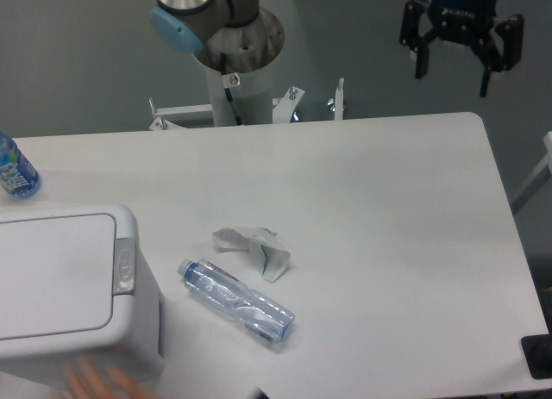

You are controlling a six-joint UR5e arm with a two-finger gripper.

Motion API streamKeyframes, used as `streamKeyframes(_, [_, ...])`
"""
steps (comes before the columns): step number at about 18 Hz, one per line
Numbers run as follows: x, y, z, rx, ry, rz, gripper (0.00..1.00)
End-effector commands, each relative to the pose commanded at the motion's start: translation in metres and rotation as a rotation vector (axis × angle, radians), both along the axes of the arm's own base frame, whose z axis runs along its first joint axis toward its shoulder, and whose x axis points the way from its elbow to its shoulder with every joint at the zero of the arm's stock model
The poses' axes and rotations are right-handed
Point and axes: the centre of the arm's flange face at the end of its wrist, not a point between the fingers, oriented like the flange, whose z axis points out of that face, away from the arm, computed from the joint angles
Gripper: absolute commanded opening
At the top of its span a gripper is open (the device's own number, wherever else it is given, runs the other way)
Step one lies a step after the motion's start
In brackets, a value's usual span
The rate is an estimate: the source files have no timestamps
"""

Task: Open the trash can
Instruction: 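Move the open gripper from its raised pose toward the trash can, then lower the gripper onto the edge of the white trash can lid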

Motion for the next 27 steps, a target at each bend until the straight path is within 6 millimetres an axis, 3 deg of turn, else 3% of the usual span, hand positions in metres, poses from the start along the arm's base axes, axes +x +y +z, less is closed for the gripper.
streamKeyframes(5, [0.004, 0.010, 0.002, 0.031, -0.028, 0.059, 1.00])
streamKeyframes(8, [0.029, 0.067, -0.004, 0.074, -0.103, 0.131, 1.00])
streamKeyframes(12, [0.047, 0.123, -0.013, 0.168, -0.215, 0.385, 1.00])
streamKeyframes(16, [0.084, 0.181, -0.020, 0.268, -0.323, 0.534, 1.00])
streamKeyframes(20, [0.115, 0.225, -0.034, 0.335, -0.507, 0.631, 1.00])
streamKeyframes(27, [0.172, 0.289, -0.061, 0.339, -0.546, 0.570, 1.00])
